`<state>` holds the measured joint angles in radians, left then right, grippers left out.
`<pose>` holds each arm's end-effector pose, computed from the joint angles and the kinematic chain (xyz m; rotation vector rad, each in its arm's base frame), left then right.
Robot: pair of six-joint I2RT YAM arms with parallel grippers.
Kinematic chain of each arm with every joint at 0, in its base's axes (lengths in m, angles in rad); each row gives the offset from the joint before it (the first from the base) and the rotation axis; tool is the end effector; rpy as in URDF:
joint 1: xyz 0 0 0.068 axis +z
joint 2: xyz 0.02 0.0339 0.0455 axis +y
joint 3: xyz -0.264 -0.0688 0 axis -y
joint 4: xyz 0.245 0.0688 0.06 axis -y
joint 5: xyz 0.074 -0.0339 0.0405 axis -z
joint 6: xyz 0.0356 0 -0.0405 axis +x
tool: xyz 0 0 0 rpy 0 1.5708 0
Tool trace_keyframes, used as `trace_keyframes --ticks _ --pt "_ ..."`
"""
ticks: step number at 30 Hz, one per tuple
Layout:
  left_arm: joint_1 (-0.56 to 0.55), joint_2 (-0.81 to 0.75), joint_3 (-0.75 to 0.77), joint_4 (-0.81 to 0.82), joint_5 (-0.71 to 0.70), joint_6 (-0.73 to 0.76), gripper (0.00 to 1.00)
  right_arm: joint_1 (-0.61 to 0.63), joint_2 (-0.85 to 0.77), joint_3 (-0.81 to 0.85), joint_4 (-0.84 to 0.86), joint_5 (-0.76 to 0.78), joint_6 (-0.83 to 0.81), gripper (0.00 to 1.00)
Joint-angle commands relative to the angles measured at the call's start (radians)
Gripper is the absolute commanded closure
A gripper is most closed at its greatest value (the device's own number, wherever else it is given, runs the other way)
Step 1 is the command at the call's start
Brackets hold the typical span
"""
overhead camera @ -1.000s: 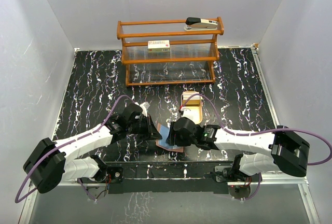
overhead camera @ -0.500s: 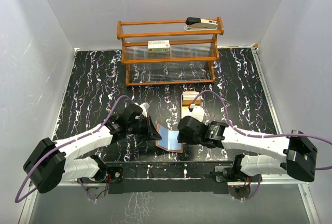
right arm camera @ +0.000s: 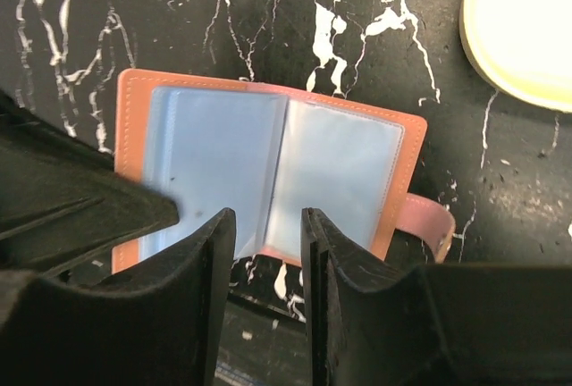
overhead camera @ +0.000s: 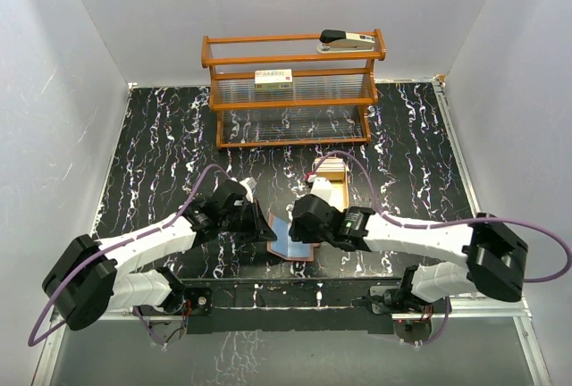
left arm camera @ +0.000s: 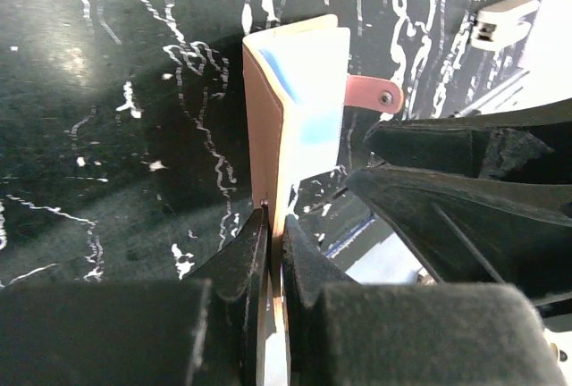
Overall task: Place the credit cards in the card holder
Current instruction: Open the card holder at the center of the board.
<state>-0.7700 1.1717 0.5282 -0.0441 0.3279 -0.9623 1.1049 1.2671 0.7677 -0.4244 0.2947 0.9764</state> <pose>0.1590 -0.1702 0.1894 -0.0462 2.5547 -1.1904 0.1215 0.2187 0.2145 -0.0366 2.5186 0.5389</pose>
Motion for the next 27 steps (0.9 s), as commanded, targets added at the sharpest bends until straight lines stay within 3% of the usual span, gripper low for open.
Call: trace_keyframes --ticks 1,3,6,12,14,17,19,23,27 --pt "-0.006 0.02 0.006 -0.054 -0.075 0.002 0.99 -0.004 0.089 -0.014 0.148 0.036 -0.066 0.68" --pt "-0.006 0.025 0.004 -0.062 -0.096 0.006 0.96 -0.009 0.145 -0.012 0.16 0.016 -0.088 0.7" --pt "-0.005 0.016 -0.011 -0.06 -0.131 0.01 0.84 -0.011 0.187 -0.013 0.159 0.002 -0.104 0.71" --pt "-0.004 0.027 -0.037 -0.001 -0.109 0.019 0.61 -0.011 0.177 -0.099 0.222 -0.034 -0.098 0.72" --pt "-0.005 0.042 -0.039 0.005 -0.108 0.02 0.58 -0.011 0.178 -0.115 0.234 -0.044 -0.093 0.72" --pt "-0.005 0.056 -0.023 -0.016 -0.101 0.031 0.6 -0.011 0.179 -0.113 0.223 -0.05 -0.097 0.72" --pt "-0.004 0.047 -0.014 -0.036 -0.108 0.04 0.74 -0.011 0.168 -0.094 0.208 -0.057 -0.118 0.72" --pt "-0.005 0.016 0.012 -0.075 -0.102 0.07 0.89 -0.012 0.129 0.03 0.097 -0.001 -0.269 0.69" --pt "-0.005 -0.021 -0.006 -0.043 -0.06 0.08 0.92 -0.024 0.088 0.141 0.062 0.042 -0.502 0.66"
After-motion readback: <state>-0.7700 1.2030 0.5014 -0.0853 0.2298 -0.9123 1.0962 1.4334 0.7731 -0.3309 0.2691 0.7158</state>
